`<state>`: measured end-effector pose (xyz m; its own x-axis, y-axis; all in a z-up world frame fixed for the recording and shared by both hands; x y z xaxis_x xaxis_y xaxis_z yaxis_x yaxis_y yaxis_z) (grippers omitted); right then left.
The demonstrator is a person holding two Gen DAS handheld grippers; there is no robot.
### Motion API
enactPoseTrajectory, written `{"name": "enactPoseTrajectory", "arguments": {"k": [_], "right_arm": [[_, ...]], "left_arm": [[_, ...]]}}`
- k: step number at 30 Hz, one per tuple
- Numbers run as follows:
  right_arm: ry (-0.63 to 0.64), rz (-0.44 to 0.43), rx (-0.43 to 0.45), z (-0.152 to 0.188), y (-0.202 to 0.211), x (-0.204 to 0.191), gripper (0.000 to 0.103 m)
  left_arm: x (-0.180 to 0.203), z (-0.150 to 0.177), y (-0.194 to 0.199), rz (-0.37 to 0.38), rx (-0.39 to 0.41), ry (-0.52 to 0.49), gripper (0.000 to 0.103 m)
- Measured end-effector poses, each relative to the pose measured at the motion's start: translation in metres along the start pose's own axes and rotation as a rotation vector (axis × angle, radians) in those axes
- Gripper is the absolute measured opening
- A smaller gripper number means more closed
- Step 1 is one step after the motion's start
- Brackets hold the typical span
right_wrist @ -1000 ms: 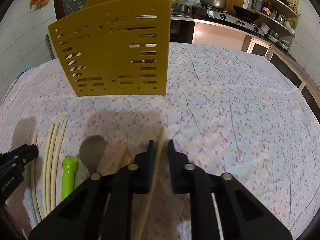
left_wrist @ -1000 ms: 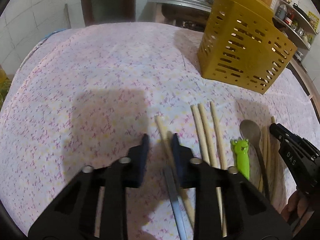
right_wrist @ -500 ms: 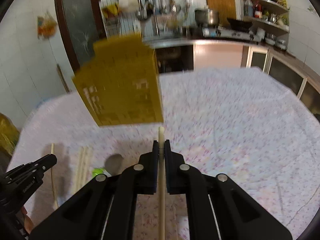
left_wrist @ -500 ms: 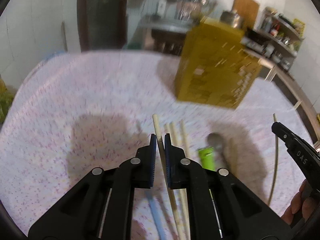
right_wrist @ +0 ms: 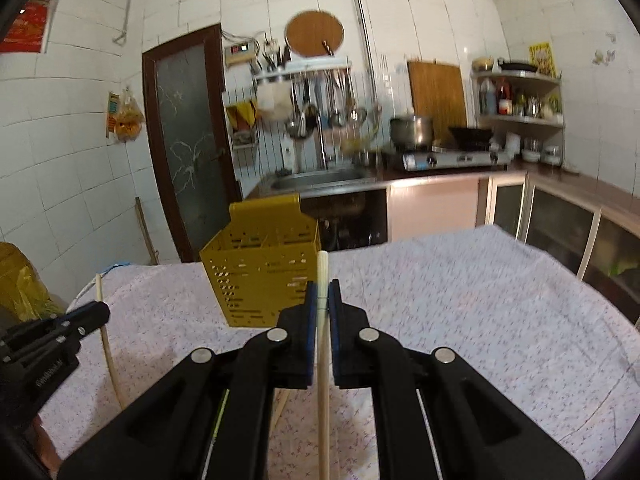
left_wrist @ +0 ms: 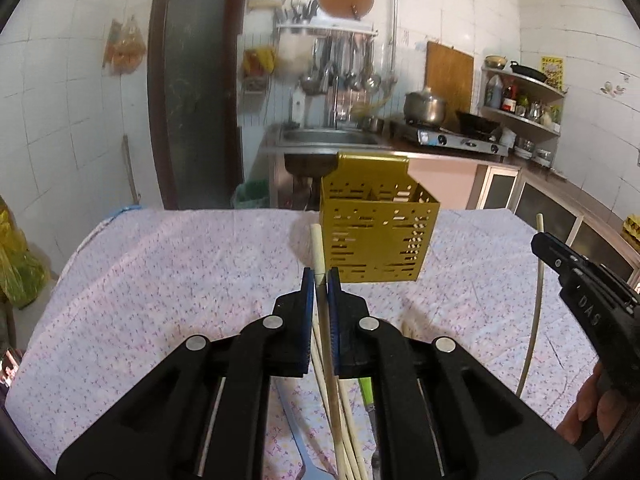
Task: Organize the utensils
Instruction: 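Lift both held chopsticks and carry them over the yellow holder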
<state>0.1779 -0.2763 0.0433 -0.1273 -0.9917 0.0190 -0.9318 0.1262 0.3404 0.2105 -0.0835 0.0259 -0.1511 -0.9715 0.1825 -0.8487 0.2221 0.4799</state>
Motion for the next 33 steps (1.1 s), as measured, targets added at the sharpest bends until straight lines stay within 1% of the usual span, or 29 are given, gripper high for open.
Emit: {"name": "enactPoseTrajectory", "arguments": {"k": [3,6,10,14,17,20,21,23,26,29,33], "right_arm": [[0.007,0.001,0.036,-0.003,0.008,0.001,0.006],[0.006,0.007,0.098,-0.018,0.021,0.002,0.006],[-0.009,0.006,0.168,-0.053,0.020,0.007,0.006],[-0.022,-0.003,0.231,-0.090,0.015,0.010,0.006],[-0.019,0.012,0.306,-0.129,0.007,0.010,0.006],[-0.048,0.007,0.365,-0.163,-0.004,0.012,0.006],[-0.057,0.005,0.377,-0.169,-0.006,0.012,0.006],[-0.085,0.004,0.406,-0.188,-0.021,0.015,0.006],[-0.102,0.017,0.432,-0.204,-0.047,0.016,0.006],[-0.099,0.024,0.437,-0.208,-0.077,0.014,0.006],[-0.086,0.017,0.421,-0.200,-0.116,0.009,0.006]], "left_arm": [[0.002,-0.004,0.010,0.006,0.028,-0.009,0.005],[0.004,-0.013,0.019,0.014,0.059,-0.011,0.005],[0.011,-0.035,0.026,0.034,0.101,-0.017,0.005],[0.018,-0.076,0.026,0.057,0.155,-0.007,0.005],[0.026,-0.118,0.027,0.068,0.236,0.004,0.005],[0.032,-0.155,0.021,0.097,0.291,0.031,0.005],[0.035,-0.166,0.019,0.105,0.311,0.040,0.005],[0.039,-0.191,0.010,0.137,0.359,0.054,0.005],[0.046,-0.214,-0.012,0.146,0.382,0.071,0.005],[0.056,-0.222,-0.044,0.129,0.384,0.049,0.005],[0.060,-0.207,-0.094,0.099,0.349,0.015,0.005]]}}
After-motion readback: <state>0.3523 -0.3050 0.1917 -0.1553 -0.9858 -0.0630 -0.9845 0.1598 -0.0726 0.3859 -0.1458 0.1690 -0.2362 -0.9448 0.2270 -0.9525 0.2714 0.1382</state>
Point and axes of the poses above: each gripper's, at about its wrist camera, not at the fingertips, and y roughly against the way its jaws point, x to its right, z to its underside, the point moved 7 cm from there along -y, roughly the way its jaws point, and after that the axes turned 9 degrees about y, right-handed, at the moved point
